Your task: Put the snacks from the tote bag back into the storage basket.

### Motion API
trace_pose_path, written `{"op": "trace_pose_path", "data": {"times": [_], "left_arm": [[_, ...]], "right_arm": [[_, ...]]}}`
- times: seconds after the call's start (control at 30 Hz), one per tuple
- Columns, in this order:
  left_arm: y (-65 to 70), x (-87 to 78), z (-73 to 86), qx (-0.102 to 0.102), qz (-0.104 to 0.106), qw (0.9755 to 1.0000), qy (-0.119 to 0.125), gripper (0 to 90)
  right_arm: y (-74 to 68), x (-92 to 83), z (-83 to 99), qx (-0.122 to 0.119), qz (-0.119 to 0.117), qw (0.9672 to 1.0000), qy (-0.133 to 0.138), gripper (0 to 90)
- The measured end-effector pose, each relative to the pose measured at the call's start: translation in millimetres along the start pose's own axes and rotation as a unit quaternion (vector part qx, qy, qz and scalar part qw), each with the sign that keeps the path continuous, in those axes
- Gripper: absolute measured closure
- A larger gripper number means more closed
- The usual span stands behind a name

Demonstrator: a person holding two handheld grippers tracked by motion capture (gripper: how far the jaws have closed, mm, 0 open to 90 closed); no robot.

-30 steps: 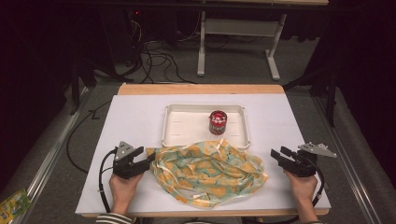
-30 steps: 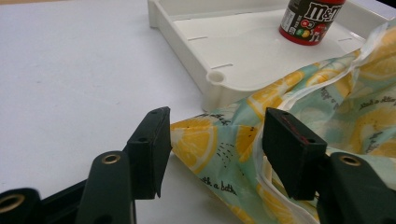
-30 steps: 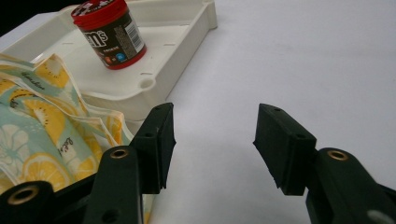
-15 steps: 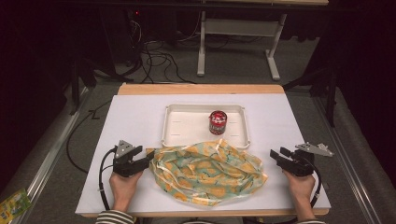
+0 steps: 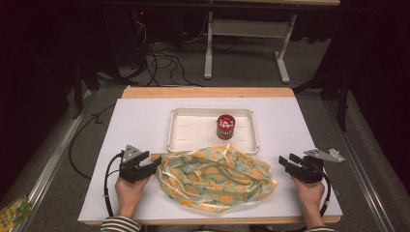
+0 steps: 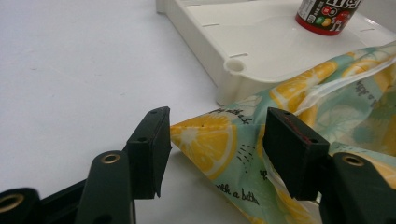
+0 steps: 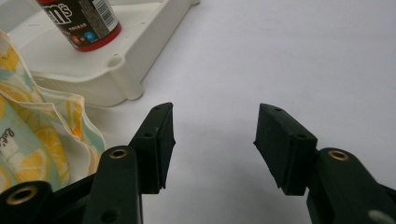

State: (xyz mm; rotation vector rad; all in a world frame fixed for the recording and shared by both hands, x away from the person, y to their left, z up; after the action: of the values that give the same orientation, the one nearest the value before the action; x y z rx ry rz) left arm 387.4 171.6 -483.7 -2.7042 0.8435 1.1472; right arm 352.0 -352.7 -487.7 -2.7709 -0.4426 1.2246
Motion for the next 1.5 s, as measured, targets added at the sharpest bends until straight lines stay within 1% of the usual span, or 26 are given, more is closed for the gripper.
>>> {"op": "trace_pose_path", "data": {"times": [0.03, 0.07, 0.2, 0.3, 0.6, 0.77, 0.9, 0.97, 1.07, 1.1, 1.17, 1.2, 1.27, 1.5], "left_arm": [[0.0, -0.5, 0.5, 0.000, 0.001, 1.0000, 0.001, 41.8], [-0.1, -1.2, 1.0, 0.000, 0.003, 1.0000, 0.002, 41.4], [0.8, -4.0, 2.8, 0.001, 0.006, 1.0000, 0.005, 40.9], [2.6, -6.4, 2.4, 0.005, 0.011, 0.9999, 0.009, 40.3], [15.4, -15.5, 2.3, 0.018, 0.029, 0.9990, 0.030, 37.7], [17.6, -24.8, 1.8, 0.022, 0.032, 0.9984, 0.042, 37.0], [16.3, -28.6, 2.7, 0.018, 0.023, 0.9984, 0.049, 37.1], [13.9, -28.7, 2.8, 0.015, 0.021, 0.9985, 0.048, 37.2], [9.4, -28.5, 3.7, 0.007, 0.016, 0.9987, 0.048, 37.5], [7.7, -28.3, 4.0, 0.003, 0.015, 0.9986, 0.050, 37.5], [4.4, -27.6, 5.0, -0.002, 0.011, 0.9988, 0.048, 37.6], [2.9, -27.4, 5.5, -0.006, 0.010, 0.9988, 0.049, 37.6], [-0.6, -26.1, 6.7, -0.008, 0.006, 0.9989, 0.045, 37.8], [-16.1, -17.8, 11.8, -0.029, -0.021, 0.9989, 0.029, 38.3]], "right_arm": [[0.9, 0.9, 0.3, -0.003, 0.001, 1.0000, 0.002, 47.6], [0.7, 1.4, 1.1, 0.003, 0.001, 1.0000, -0.001, 47.6], [2.0, 3.7, 2.5, 0.005, 0.002, 1.0000, -0.003, 47.5], [1.9, 4.4, 2.9, 0.001, 0.006, 1.0000, -0.002, 47.5], [1.2, 5.3, 4.3, 0.008, 0.006, 0.9999, -0.006, 47.2], [1.9, 5.4, 4.4, 0.007, 0.005, 1.0000, -0.005, 47.1], [1.2, 5.7, 4.7, 0.009, 0.005, 0.9999, -0.008, 47.0], [1.7, 5.8, 4.7, 0.009, 0.005, 0.9999, -0.007, 47.0], [3.0, 6.0, 4.6, 0.006, 0.005, 1.0000, -0.005, 46.9], [2.7, 5.8, 4.8, 0.010, 0.005, 0.9999, -0.005, 46.8], [2.6, 5.8, 4.8, 0.010, 0.005, 0.9999, -0.005, 46.8], [2.9, 6.1, 4.6, 0.006, 0.006, 1.0000, -0.004, 46.8], [2.0, 6.0, 4.9, 0.008, 0.006, 0.9999, -0.007, 46.8], [1.9, 6.2, 5.0, 0.008, 0.007, 0.9999, -0.006, 46.8]]}}
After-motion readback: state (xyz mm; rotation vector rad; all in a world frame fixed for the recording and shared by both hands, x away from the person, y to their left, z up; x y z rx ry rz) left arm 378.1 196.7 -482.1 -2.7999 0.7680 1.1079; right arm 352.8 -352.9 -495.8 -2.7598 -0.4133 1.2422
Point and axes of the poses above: each handheld gripper's, and its own axes: x roughly forward along the jaws, z roughly out of its underside, y roughly to its right, the point moved 3 cm from there along x, roughly forward along the jaws, and after that the axes turned 11 degrees about -y, right-handed, at the moved point
